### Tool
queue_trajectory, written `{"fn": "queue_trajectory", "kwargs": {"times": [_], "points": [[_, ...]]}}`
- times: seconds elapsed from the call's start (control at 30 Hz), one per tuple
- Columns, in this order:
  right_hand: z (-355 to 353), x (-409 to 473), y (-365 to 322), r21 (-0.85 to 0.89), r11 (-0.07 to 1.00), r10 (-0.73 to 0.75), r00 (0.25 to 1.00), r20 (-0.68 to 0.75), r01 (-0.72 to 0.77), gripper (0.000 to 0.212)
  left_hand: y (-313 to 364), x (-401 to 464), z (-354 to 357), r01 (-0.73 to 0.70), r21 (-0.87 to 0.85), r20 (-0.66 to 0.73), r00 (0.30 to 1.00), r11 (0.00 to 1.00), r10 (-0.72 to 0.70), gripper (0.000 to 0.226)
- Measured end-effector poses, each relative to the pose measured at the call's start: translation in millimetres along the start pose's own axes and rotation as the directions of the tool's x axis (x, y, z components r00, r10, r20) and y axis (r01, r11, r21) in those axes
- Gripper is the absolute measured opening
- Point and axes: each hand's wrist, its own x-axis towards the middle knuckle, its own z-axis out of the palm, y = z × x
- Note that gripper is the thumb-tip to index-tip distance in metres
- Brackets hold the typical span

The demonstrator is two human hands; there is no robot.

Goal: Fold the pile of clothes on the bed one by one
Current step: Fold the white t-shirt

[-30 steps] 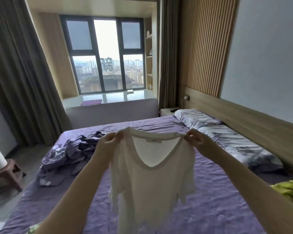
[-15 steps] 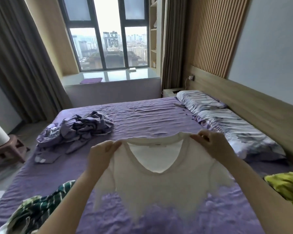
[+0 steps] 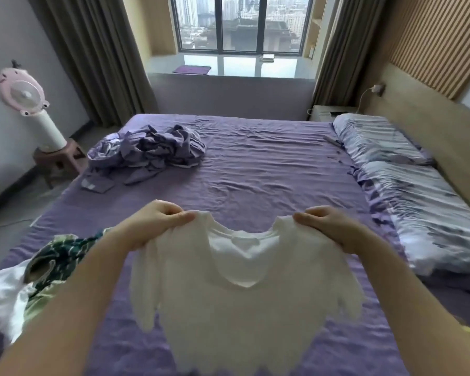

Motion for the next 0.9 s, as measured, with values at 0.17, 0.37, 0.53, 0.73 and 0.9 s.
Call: {"fn": "queue_trajectory", "kwargs": {"times": [0.17,0.37,0.53,0.73,0.9], "points": [[43,60,86,-0.095,0.985,0.138,0.988,-0.070,-0.144,0.018,-76,59,60,0.121,0.136,-0.127,0.987,0.983,-0.103,0.020],[101,119,190,-0.273,0.938,0.170,0.969,-0.177,-0.214,0.010,-182,118,117,0.210,0.228,-0.117,0.975,0.951,-0.187,0.016],[122,171,242,-0.342,0.898,0.179,0.939,-0.294,-0.278,0.012,-229,177,136,0.287,0.214,-0.192,0.950,0.934,-0.248,0.017],[128,216,303,-0.409,0.876,0.305,0.951,0.057,-0.256,0.043,-271,253,151,0.294,0.274,-0.298,0.931,0.916,-0.210,0.021],[139,226,329,-0.452,0.865,0.168,0.974,-0.150,-0.219,0.030,-300,283,160,0.323,0.370,-0.283,0.932,0.871,-0.226,0.024]]}}
